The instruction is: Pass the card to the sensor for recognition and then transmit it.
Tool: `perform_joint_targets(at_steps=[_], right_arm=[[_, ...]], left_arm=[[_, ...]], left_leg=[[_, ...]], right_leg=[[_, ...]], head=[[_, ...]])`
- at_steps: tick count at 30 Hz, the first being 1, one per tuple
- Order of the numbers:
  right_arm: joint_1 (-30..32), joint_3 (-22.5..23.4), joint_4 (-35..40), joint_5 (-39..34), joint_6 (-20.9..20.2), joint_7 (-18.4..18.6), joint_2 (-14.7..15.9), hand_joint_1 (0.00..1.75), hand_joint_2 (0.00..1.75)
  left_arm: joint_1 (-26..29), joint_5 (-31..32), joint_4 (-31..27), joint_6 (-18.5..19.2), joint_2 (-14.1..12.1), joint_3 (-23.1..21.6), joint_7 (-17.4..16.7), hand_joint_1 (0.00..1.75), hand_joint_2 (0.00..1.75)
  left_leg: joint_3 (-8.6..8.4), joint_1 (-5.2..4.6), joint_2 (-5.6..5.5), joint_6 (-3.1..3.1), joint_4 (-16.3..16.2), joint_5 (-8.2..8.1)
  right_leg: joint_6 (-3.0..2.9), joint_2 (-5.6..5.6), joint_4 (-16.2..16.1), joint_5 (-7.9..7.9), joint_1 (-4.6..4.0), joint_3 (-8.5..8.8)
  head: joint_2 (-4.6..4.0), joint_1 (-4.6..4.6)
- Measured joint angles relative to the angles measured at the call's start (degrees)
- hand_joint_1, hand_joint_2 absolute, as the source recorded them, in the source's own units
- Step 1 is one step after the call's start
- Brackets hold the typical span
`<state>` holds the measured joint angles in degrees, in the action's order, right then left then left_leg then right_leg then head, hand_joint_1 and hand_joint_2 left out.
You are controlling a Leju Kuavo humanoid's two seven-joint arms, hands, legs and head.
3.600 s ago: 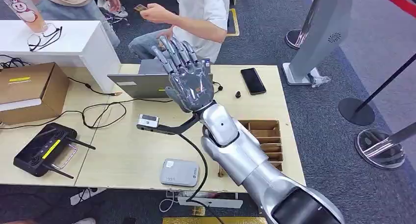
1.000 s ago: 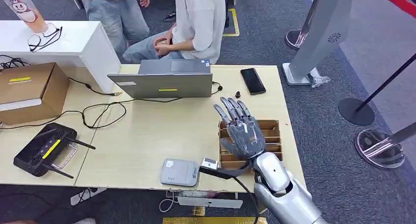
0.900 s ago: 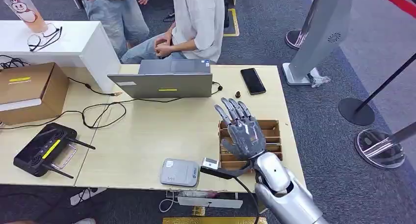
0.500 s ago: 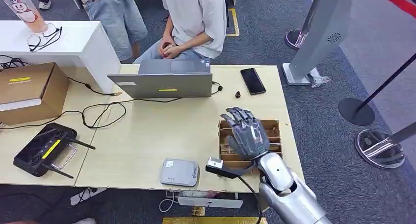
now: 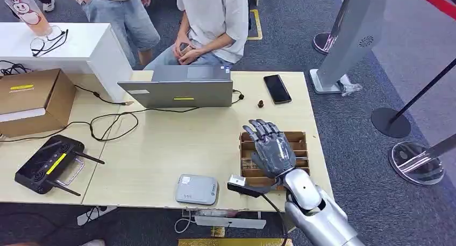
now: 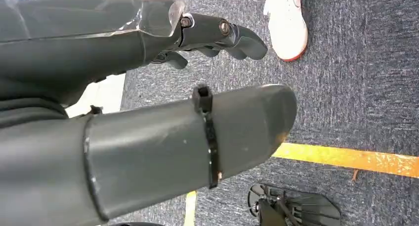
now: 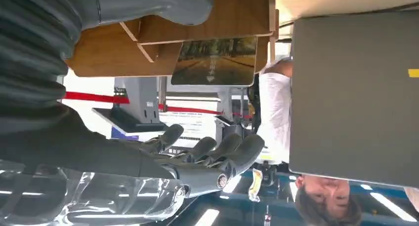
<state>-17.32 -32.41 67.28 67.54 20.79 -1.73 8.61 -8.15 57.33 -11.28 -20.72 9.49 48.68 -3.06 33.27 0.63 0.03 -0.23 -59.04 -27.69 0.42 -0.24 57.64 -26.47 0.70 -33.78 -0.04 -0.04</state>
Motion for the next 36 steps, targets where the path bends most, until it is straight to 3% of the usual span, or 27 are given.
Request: perform_joint_targets(at_steps=[12, 13, 14, 15, 17, 23, 36], right_arm=[[-1.88, 0.18, -3.1, 0.0, -0.04, 0.5, 0.0, 0.73, 1.75], [-2.01, 0.17, -3.28, 0.0, -0.04, 0.5, 0.0, 0.87, 1.75], [-2.17, 0.22, -3.45, 0.0, -0.04, 0.5, 0.0, 1.24, 1.75], [-2.36, 0.26, -3.63, 0.0, -0.07, 0.5, 0.0, 1.34, 1.75], [-2.82, 0.3, -4.0, -0.02, -0.09, 0.5, 0.0, 1.38, 1.75], [-3.8, 0.37, -5.07, -0.02, -0.04, 0.5, -0.09, 1.75, 1.75], [-4.39, 0.42, -6.19, 0.07, 0.33, 0.5, -0.48, 1.75, 1.75]], left_arm=[[-0.02, 0.13, 0.0, -0.02, 0.0, 0.0, -0.2, 0.0, 0.0], [-0.01, 0.17, 0.0, 0.0, 0.0, 0.0, -0.3, 0.0, 0.0], [-0.02, 0.18, 0.0, 0.0, 0.0, 0.0, -0.35, 0.0, 0.0], [-0.02, 0.17, 0.0, -0.02, 0.0, 0.0, -0.35, 0.0, 0.0], [-0.03, 0.17, 0.0, 0.0, 0.0, 0.0, -0.35, 0.0, 0.0], [-0.03, 0.17, 0.0, -0.02, 0.02, 0.0, -0.35, 0.0, 0.0], [-0.02, 0.09, 0.0, -0.02, 0.0, 0.0, -0.31, 0.0, 0.0]], left_leg=[[0.0, 0.0, 0.0, 0.0, 0.0, 0.0], [0.01, 0.0, 0.0, 0.0, 0.0, 0.0], [0.0, 0.0, 0.0, 0.0, 0.0, 0.0], [0.0, 0.0, 0.0, 0.0, 0.0, 0.0], [0.0, 0.0, 0.0, 0.0, 0.0, 0.0], [0.0, 0.0, 0.0, 0.0, 0.0, 0.0], [0.0, 0.0, 0.0, 0.0, 0.0, 0.0]], right_leg=[[0.0, 0.0, 0.0, 0.0, 0.0, 0.0], [0.0, 0.0, 0.0, 0.0, 0.0, 0.0], [0.0, 0.0, 0.0, 0.0, 0.0, 0.0], [0.0, 0.0, 0.0, 0.0, 0.0, 0.0], [0.0, 0.0, 0.0, 0.0, 0.0, 0.0], [0.0, 0.0, 0.0, 0.0, 0.0, 0.01], [0.0, -0.01, 0.0, 0.0, 0.0, 0.01]], head=[[0.0, 0.0], [0.0, 0.0], [0.0, 0.0], [0.0, 0.0], [0.0, 0.0], [0.0, 0.0], [0.0, 0.0]])
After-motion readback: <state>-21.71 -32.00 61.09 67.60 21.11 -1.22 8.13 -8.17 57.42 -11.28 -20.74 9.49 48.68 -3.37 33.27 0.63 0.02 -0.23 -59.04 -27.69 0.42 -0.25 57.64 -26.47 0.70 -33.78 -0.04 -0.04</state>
